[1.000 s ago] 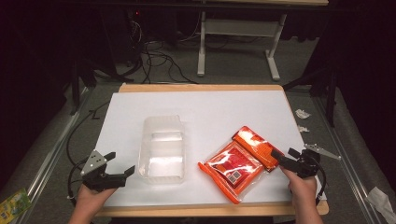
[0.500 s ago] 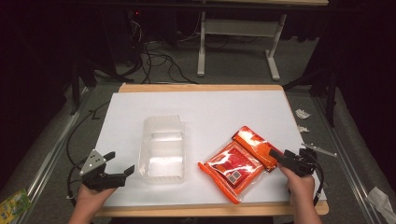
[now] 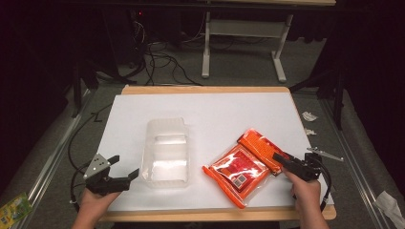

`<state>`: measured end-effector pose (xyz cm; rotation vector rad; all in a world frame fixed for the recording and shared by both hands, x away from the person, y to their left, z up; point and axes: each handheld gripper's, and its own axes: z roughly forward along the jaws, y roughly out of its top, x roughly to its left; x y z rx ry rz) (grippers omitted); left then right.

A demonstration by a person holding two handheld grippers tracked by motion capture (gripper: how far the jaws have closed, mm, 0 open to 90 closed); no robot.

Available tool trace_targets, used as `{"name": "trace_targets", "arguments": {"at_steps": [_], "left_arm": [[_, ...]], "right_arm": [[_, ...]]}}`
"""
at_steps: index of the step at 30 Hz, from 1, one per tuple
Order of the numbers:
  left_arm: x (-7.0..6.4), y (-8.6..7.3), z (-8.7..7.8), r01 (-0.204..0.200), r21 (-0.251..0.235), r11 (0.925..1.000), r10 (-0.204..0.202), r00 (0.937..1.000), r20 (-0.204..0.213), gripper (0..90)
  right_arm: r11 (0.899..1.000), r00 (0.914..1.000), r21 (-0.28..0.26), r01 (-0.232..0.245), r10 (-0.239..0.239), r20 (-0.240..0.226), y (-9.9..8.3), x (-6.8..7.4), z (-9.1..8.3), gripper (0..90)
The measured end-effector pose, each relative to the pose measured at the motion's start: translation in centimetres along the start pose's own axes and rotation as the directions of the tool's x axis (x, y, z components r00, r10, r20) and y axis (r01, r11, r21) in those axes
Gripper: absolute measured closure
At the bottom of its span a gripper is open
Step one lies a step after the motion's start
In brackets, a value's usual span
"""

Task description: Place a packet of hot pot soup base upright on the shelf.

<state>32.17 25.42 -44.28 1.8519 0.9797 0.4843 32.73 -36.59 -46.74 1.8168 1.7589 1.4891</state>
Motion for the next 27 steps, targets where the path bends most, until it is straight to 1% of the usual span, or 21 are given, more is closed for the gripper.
{"name": "trace_targets", "arguments": {"at_steps": [1, 2, 3, 4, 6, 7, 8, 9, 11, 12, 14, 16, 19, 20, 22, 23, 24, 25, 26, 27], "left_arm": [[0.0, 0.0, 0.0, -0.004, 0.001, 1.0, 0.004, 1.0, 0.001, 8.5], [-0.1, 0.1, -0.1, -0.017, 0.0, 0.9999, 0.017, 0.9998, 0.004, 8.5], [-0.2, 0.2, -0.1, -0.024, -0.007, 0.9997, 0.024, 0.9997, 0.006, 8.5], [-0.2, 0.3, -0.2, -0.03, -0.013, 0.9995, 0.03, 0.9995, 0.006, 8.5], [-0.1, 0.3, -0.2, -0.023, -0.018, 0.9996, 0.023, 0.9997, 0.005, 8.6], [-0.1, 0.3, -0.2, -0.021, -0.015, 0.9997, 0.022, 0.9998, 0.006, 8.6], [-0.1, 0.2, -0.2, -0.02, -0.014, 0.9997, 0.02, 0.9997, 0.01, 8.6], [-0.2, 0.2, -0.2, -0.024, -0.015, 0.9996, 0.024, 0.9996, 0.014, 8.7], [-0.3, 0.3, -0.2, -0.044, -0.016, 0.9989, 0.044, 0.9988, 0.019, 8.7], [-0.2, 0.3, -0.1, -0.051, -0.013, 0.9986, 0.052, 0.9985, 0.017, 8.8], [0.0, 0.4, 0.1, -0.029, -0.02, 0.9994, 0.03, 0.9994, 0.02, 8.8], [0.1, 0.4, 0.1, -0.019, -0.023, 0.9996, 0.019, 0.9996, 0.022, 8.8], [0.1, 0.5, -0.1, -0.021, -0.031, 0.9993, 0.022, 0.9996, 0.019, 9.1], [0.1, 0.4, -0.2, -0.022, -0.03, 0.9993, 0.022, 0.9996, 0.018, 9.2], [0.1, 0.4, -0.3, -0.014, -0.036, 0.9993, 0.015, 0.9997, 0.019, 9.2], [0.1, 0.5, -0.3, -0.012, -0.037, 0.9992, 0.013, 0.9997, 0.019, 9.2], [0.1, 0.4, -0.3, -0.011, -0.038, 0.9992, 0.012, 0.9998, 0.018, 9.2], [0.1, 0.4, -0.3, -0.01, -0.038, 0.9992, 0.011, 0.9998, 0.018, 9.3], [0.0, 0.4, -0.2, -0.009, -0.037, 0.9993, 0.01, 0.9997, 0.021, 9.3], [0.0, 0.4, -0.2, -0.011, -0.035, 0.9993, 0.011, 0.9997, 0.021, 9.4]], "right_arm": [[1.0, 1.0, -0.002, 0.007, -0.007, 0.001, 0.0, 0.2, -0.1, 45.8], [1.0, 0.9998, -0.009, 0.018, -0.018, -0.002, -0.1, 0.2, -0.2, 48.6], [0.999, 0.9994, -0.017, 0.03, -0.03, -0.015, -0.1, 0.4, -0.2, 51.2], [0.999, 0.9991, -0.012, 0.04, -0.041, -0.015, -0.1, 0.5, -0.1, 52.3], [0.999, 0.9989, 0.006, 0.045, -0.045, -0.012, -0.2, 0.6, 0.2, 56.9], [0.999, 0.999, 0.024, 0.043, -0.044, 0.004, -0.4, 0.6, 0.5, 59.1], [0.998, 0.9985, 0.029, 0.052, -0.053, 0.016, -0.5, 0.7, 0.7, 61.3], [0.998, 0.9978, 0.028, 0.06, -0.06, 0.027, -0.5, 0.8, 0.8, 65.8], [0.997, 0.997, 0.036, 0.062, -0.064, 0.044, -0.4, 0.9, 0.8, 69.1], [0.998, 0.997, 0.041, 0.056, -0.058, 0.051, -0.3, 0.8, 0.9, 71.2], [0.998, 0.9964, 0.047, 0.05, -0.053, 0.067, -0.4, 0.7, 1.0, 73.4], [0.998, 0.9963, 0.05, 0.032, -0.036, 0.079, -0.4, 0.6, 1.1, 73.7], [0.998, 0.9949, 0.055, 0.014, -0.02, 0.099, -0.3, 0.4, 1.4, 72.0], [0.998, 0.9945, 0.056, 0.008, -0.014, 0.104, -0.3, 0.2, 1.5, 72.8], [0.998, 0.9931, 0.063, 0.014, -0.021, 0.115, -0.2, 0.1, 1.5, 76.1], [0.998, 0.9926, 0.063, 0.012, -0.02, 0.12, -0.2, 0.1, 1.5, 79.7], [0.998, 0.9927, 0.058, 0.018, -0.024, 0.118, -0.2, 0.1, 1.5, 81.6], [0.998, 0.9927, 0.056, 0.018, -0.025, 0.118, -0.2, 0.1, 1.4, 85.9], [0.998, 0.993, 0.049, 0.028, -0.033, 0.113, -0.2, 0.1, 1.3, 89.0], [0.998, 0.993, 0.044, 0.04, -0.045, 0.109, -0.2, 0.2, 1.3, 90.0]]}}
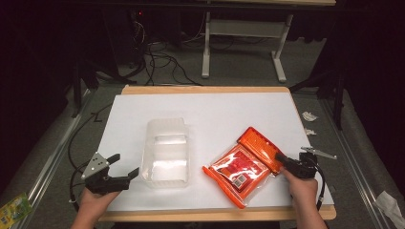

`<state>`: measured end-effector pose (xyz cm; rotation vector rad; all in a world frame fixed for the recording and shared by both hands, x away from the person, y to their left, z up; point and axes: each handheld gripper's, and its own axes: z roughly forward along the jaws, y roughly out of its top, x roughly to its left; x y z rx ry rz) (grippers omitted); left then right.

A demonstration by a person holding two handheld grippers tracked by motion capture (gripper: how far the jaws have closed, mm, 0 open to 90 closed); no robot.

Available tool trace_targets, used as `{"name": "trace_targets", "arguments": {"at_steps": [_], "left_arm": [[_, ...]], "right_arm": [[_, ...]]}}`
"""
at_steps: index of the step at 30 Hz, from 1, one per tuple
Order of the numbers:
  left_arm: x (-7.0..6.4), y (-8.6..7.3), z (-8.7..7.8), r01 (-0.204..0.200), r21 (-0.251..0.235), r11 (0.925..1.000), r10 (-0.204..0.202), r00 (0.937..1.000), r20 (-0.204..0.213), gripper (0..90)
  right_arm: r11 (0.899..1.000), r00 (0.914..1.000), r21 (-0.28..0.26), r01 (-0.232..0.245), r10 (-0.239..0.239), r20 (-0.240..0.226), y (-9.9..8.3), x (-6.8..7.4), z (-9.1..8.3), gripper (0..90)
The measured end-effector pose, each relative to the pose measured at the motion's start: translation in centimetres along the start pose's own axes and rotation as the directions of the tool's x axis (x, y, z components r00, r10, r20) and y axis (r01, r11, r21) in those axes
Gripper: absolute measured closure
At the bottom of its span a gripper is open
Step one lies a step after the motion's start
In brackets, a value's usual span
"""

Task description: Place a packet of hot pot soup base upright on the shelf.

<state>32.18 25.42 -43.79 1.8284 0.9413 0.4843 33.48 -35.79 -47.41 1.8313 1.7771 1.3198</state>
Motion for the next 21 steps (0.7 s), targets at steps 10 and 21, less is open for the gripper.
{"name": "trace_targets", "arguments": {"at_steps": [10, 21], "left_arm": [[-0.1, 0.1, -0.2, 0.007, -0.016, 0.9998, -0.007, 1.0, 0.005, 9.6], [-0.4, 0.4, -0.4, 0.0, -0.035, 0.9994, 0.0, 1.0, 0.009, 9.8]], "right_arm": [[0.986, 0.9895, -0.093, 0.141, -0.143, -0.018, 0.7, 2.2, -1.4, 90.0], [0.935, 0.9632, -0.247, 0.253, -0.268, -0.026, 1.9, 5.7, -3.9, 90.0]]}}
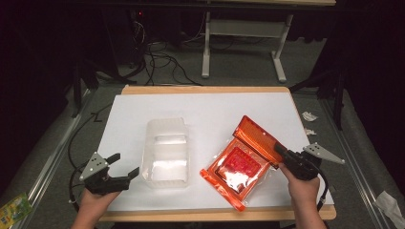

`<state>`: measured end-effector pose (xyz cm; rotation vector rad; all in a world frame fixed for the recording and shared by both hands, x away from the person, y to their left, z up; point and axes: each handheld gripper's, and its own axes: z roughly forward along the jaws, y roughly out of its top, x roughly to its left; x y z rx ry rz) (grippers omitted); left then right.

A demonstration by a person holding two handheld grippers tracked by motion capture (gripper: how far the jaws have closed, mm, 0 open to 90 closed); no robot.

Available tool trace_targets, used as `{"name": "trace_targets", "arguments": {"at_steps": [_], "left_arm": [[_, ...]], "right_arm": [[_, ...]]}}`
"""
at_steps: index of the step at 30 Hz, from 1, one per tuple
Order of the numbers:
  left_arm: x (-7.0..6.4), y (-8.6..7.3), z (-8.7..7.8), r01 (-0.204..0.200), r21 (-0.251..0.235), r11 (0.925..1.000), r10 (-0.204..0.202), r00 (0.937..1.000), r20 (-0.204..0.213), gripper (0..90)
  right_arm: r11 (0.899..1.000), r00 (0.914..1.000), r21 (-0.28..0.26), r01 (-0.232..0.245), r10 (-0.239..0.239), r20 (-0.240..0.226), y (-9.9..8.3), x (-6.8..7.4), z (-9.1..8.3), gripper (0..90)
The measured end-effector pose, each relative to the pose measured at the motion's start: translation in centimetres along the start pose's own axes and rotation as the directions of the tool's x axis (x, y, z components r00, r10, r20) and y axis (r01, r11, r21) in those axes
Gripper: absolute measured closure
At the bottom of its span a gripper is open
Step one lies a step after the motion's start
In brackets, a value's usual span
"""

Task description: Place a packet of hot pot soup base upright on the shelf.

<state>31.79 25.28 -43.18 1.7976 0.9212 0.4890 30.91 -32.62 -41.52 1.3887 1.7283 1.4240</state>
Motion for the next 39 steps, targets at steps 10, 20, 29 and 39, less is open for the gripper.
{"name": "trace_targets", "arguments": {"at_steps": [10, 20, 29, 39], "left_arm": [[-1.1, 0.8, -0.4, -0.002, -0.034, 0.9994, 0.004, 0.9993, 0.038, 12.1], [-3.4, 2.9, -0.3, 0.003, -0.068, 0.9977, 0.001, 0.9984, 0.056, 14.3], [-3.8, 4.2, 0.7, 0.032, -0.058, 0.9978, -0.028, 0.9964, 0.08, 14.2], [-5.4, 7.6, 3.2, 0.02, -0.072, 0.9972, -0.012, 0.9925, 0.122, 14.2]], "right_arm": [[0.99, 0.994, -0.104, 0.096, -0.1, -0.042, 2.5, 3.9, -1.1, 90.0], [0.965, 0.9719, -0.18, 0.192, -0.212, -0.101, 4.8, 8.0, -1.7, 90.0], [0.94, 0.9387, -0.248, 0.234, -0.285, -0.194, 6.0, 10.8, -2.1, 90.0], [0.924, 0.9166, -0.286, 0.253, -0.323, -0.235, 6.4, 11.7, -2.6, 90.0]]}}
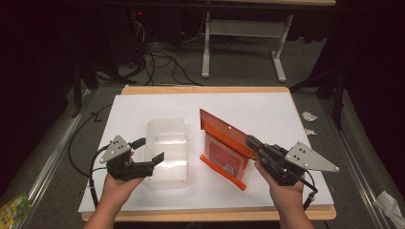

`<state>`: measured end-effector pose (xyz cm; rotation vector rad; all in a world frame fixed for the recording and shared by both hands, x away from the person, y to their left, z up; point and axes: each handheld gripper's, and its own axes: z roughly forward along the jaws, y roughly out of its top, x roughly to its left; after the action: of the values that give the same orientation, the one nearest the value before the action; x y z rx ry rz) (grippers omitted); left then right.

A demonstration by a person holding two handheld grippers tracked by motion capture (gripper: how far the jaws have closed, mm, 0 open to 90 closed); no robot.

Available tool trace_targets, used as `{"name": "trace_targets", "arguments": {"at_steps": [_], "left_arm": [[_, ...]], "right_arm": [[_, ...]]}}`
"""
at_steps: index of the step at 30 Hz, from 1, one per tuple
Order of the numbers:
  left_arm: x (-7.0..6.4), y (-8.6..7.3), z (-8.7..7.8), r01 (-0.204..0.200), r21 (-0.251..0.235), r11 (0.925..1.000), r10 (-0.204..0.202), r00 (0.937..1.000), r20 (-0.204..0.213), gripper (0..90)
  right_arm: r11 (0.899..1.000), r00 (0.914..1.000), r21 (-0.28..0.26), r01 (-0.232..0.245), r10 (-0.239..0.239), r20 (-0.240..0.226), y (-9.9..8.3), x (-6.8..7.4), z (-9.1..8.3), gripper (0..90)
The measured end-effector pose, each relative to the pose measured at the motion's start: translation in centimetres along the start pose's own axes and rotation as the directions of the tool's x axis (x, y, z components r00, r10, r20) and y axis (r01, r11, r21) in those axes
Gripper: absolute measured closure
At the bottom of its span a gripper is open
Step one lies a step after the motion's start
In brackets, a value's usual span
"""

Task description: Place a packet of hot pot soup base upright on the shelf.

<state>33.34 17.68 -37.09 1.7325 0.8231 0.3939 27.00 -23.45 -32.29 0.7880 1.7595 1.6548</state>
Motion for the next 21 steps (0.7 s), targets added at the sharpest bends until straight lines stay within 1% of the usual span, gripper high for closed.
{"name": "trace_targets", "arguments": {"at_steps": [3, 4, 5, 6, 8, 9, 10, 12, 14, 16, 18, 20, 21], "left_arm": [[-0.2, 0.7, 1.2, -0.002, 0.013, 0.9999, 0.002, 0.9999, 0.013, 14.4], [-0.3, 1.0, 1.9, -0.004, 0.02, 0.9998, 0.004, 0.9999, 0.016, 14.4], [-0.3, 1.0, 1.9, -0.004, 0.02, 0.9998, 0.004, 0.9999, 0.016, 14.4], [-0.5, 1.2, 2.6, -0.002, 0.025, 0.9997, 0.001, 0.9996, 0.029, 14.4], [-0.8, 1.5, 3.2, -0.004, 0.027, 0.9996, 0.003, 0.9995, 0.033, 14.6], [-0.8, 1.5, 3.2, -0.004, 0.027, 0.9996, 0.003, 0.9995, 0.033, 14.7], [-1.1, 1.7, 3.8, -0.004, 0.026, 0.9997, 0.003, 0.9991, 0.042, 14.9], [-1.4, 2.0, 4.7, -0.001, 0.024, 0.9997, 0.0, 0.9983, 0.058, 14.9], [-1.8, 2.2, 5.3, 0.005, 0.02, 0.9998, -0.007, 0.9968, 0.079, 15.3], [-2.2, 2.4, 5.8, 0.005, 0.015, 0.9999, -0.006, 0.9951, 0.098, 15.5], [-2.9, 2.8, 6.6, 0.003, 0.013, 0.9999, -0.005, 0.9919, 0.127, 15.8], [-3.4, 3.2, 7.4, 0.003, 0.012, 0.9999, -0.005, 0.9897, 0.143, 16.2], [-3.7, 3.4, 7.8, 0.002, 0.011, 0.9999, -0.004, 0.9884, 0.152, 16.4]], "right_arm": [[1.0, 1.0, -0.005, 0.007, -0.007, 0.002, 0.1, 0.0, -0.2, 90.0], [1.0, 1.0, -0.008, 0.01, -0.01, 0.001, 0.1, -0.1, -0.3, 90.0], [1.0, 1.0, -0.008, 0.01, -0.01, 0.001, 0.1, -0.1, -0.3, 90.0], [1.0, 1.0, -0.012, 0.002, -0.002, -0.004, 0.1, -0.1, -0.4, 90.0], [1.0, 0.9999, -0.012, 0.002, -0.002, -0.01, 0.1, -0.1, -0.5, 90.0], [1.0, 0.9999, -0.012, 0.002, -0.002, -0.01, 0.1, -0.1, -0.5, 90.0], [1.0, 0.9997, -0.021, -0.002, 0.001, -0.024, 0.1, 0.1, -0.6, 90.0], [1.0, 0.9995, -0.019, 0.002, -0.003, -0.032, 0.2, 0.2, -0.5, 90.0], [1.0, 0.9987, -0.021, 0.0, -0.001, -0.051, 0.1, 0.4, -0.4, 90.0], [1.0, 0.9981, -0.016, 0.003, -0.004, -0.061, -0.1, 0.4, -0.2, 90.0], [1.0, 0.9968, -0.01, -0.009, 0.009, -0.08, -0.4, 0.3, 0.0, 90.0], [1.0, 0.9968, -0.004, -0.008, 0.007, -0.079, -0.6, 0.3, 0.2, 90.0], [1.0, 0.9965, 0.001, -0.019, 0.019, -0.081, -0.7, 0.2, 0.3, 90.0]]}}
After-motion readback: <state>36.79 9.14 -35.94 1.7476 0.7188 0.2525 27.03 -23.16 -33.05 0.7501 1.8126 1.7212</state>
